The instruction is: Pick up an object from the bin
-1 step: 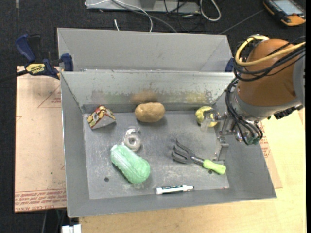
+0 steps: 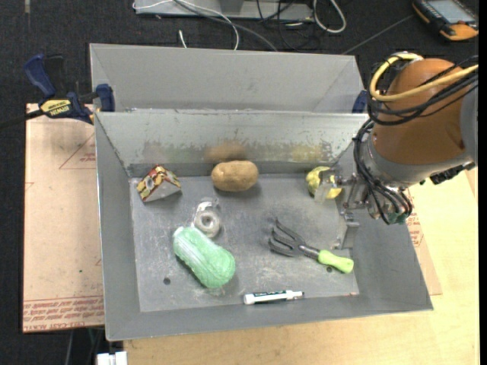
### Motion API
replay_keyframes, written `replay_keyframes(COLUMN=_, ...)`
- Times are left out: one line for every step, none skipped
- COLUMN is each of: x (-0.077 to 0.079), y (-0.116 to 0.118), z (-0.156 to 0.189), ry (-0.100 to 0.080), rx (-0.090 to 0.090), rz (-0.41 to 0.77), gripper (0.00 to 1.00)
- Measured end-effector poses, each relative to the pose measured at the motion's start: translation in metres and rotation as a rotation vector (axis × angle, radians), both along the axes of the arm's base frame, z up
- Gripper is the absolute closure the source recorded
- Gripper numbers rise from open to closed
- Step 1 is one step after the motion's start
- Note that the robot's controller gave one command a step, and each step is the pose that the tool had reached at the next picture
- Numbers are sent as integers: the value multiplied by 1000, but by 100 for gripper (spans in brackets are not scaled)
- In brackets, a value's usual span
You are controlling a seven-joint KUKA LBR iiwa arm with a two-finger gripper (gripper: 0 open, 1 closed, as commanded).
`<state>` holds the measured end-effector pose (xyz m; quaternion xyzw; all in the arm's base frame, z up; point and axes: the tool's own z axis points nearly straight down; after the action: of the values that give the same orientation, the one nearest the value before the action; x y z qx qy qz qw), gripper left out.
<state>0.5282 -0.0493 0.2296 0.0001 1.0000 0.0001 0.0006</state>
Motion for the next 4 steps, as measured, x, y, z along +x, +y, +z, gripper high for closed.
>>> replay_keyframes(x=2, y=9, z=-58, ry=-3, rx=1, rz=-117, gripper=0)
replay_keyframes(x=1, y=12, z=-98, ry=1, rx=2, rz=-189, gripper=0)
replay_keyframes(x=-1, y=19, z=-117, ry=2, rx=3, rz=-328, gripper=0)
replay_keyframes(x=3, y=12, z=-157, ry=-1, rx=4, rz=-537, gripper=0)
